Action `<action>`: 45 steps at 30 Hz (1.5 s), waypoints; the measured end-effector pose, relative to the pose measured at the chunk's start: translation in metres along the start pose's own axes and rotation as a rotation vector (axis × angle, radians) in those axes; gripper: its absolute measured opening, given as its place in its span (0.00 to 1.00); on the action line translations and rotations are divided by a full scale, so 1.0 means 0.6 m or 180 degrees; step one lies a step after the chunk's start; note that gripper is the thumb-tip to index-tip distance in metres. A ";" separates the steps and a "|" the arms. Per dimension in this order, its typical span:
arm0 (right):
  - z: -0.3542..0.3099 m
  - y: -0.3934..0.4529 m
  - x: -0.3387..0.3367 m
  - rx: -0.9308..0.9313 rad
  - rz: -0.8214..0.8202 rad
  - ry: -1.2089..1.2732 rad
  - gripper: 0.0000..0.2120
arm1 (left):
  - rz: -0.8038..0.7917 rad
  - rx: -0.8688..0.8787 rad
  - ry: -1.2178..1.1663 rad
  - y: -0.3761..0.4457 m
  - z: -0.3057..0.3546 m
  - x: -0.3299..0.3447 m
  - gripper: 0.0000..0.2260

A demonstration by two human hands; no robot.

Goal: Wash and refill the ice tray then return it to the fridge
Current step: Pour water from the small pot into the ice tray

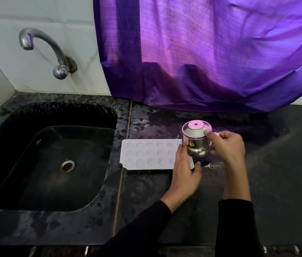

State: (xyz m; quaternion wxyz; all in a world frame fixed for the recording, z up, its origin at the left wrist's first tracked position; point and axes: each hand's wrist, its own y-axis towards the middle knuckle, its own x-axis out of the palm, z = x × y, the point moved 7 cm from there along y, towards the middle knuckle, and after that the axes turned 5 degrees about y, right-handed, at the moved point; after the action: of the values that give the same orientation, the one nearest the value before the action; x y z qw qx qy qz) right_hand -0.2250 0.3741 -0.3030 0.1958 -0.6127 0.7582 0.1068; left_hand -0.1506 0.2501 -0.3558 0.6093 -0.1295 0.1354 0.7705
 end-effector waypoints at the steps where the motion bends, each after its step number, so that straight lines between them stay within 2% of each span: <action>1: 0.000 0.000 0.002 0.0028 -0.0026 0.0069 0.18 | 0.0021 -0.0018 0.0017 0.000 0.000 -0.002 0.31; 10: -0.027 -0.009 0.033 -0.0213 -0.0117 -0.0204 0.18 | 0.0164 -0.0221 -0.0038 -0.001 -0.012 -0.025 0.31; 23: -0.050 -0.016 0.055 -0.0461 -0.0140 -0.0688 0.13 | 0.0098 -0.0308 -0.0183 -0.005 -0.017 -0.041 0.28; 40: -0.052 -0.022 0.048 -0.0403 -0.0090 -0.0650 0.14 | 0.0089 -0.0343 -0.0186 -0.003 -0.018 -0.037 0.27; 45: -0.036 -0.018 0.049 -0.0174 -0.0139 -0.0221 0.18 | 0.0191 -0.0291 -0.0147 -0.002 -0.018 -0.039 0.29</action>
State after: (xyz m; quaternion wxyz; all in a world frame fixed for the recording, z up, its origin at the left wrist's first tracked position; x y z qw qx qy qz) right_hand -0.2235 0.3368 -0.2953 0.2074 -0.6301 0.7342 0.1444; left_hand -0.1438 0.2251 -0.3576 0.5824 -0.1353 0.0897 0.7965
